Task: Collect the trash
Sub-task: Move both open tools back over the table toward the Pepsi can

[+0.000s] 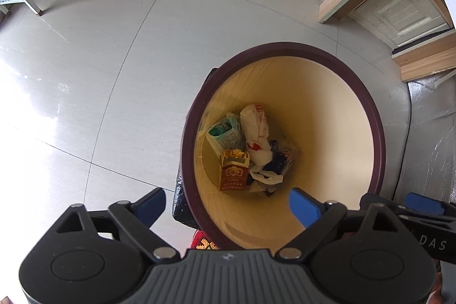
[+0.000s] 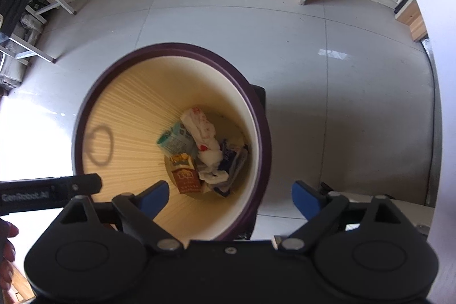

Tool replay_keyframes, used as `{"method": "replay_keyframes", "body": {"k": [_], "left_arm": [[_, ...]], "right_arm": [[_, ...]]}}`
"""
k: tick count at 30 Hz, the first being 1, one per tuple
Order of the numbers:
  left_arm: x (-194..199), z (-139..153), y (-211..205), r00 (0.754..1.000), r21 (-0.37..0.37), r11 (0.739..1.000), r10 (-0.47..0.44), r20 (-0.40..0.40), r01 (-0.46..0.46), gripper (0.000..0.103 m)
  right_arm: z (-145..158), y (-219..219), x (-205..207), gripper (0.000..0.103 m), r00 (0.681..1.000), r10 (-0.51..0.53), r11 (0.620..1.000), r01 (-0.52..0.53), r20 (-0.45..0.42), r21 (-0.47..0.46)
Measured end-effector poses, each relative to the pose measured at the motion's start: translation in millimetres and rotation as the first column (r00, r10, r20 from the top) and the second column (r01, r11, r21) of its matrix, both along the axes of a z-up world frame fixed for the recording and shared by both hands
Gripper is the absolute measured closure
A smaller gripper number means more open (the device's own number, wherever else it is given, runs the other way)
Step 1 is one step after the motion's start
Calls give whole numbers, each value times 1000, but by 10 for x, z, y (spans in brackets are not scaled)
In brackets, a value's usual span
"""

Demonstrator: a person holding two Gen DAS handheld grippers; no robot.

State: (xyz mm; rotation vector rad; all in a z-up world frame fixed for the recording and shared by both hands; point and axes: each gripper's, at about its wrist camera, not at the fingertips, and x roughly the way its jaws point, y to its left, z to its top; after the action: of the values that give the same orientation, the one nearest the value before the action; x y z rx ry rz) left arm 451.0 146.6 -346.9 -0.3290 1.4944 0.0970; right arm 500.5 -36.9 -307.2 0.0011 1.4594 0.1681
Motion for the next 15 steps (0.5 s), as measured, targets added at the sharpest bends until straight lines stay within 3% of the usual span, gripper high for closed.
{"method": "replay_keyframes", "body": {"k": [4,15], "left_arm": [[-43,56,20,1000,19,1000,-7,13,7,0],[-257,451,175,995,67,997,-39,96,32,0]], "right_arm": [[30,-5,-27,0,1000,0,1000,0,8,-1],[359,46,-198,0,997,2,999,1,80,-40]]}}
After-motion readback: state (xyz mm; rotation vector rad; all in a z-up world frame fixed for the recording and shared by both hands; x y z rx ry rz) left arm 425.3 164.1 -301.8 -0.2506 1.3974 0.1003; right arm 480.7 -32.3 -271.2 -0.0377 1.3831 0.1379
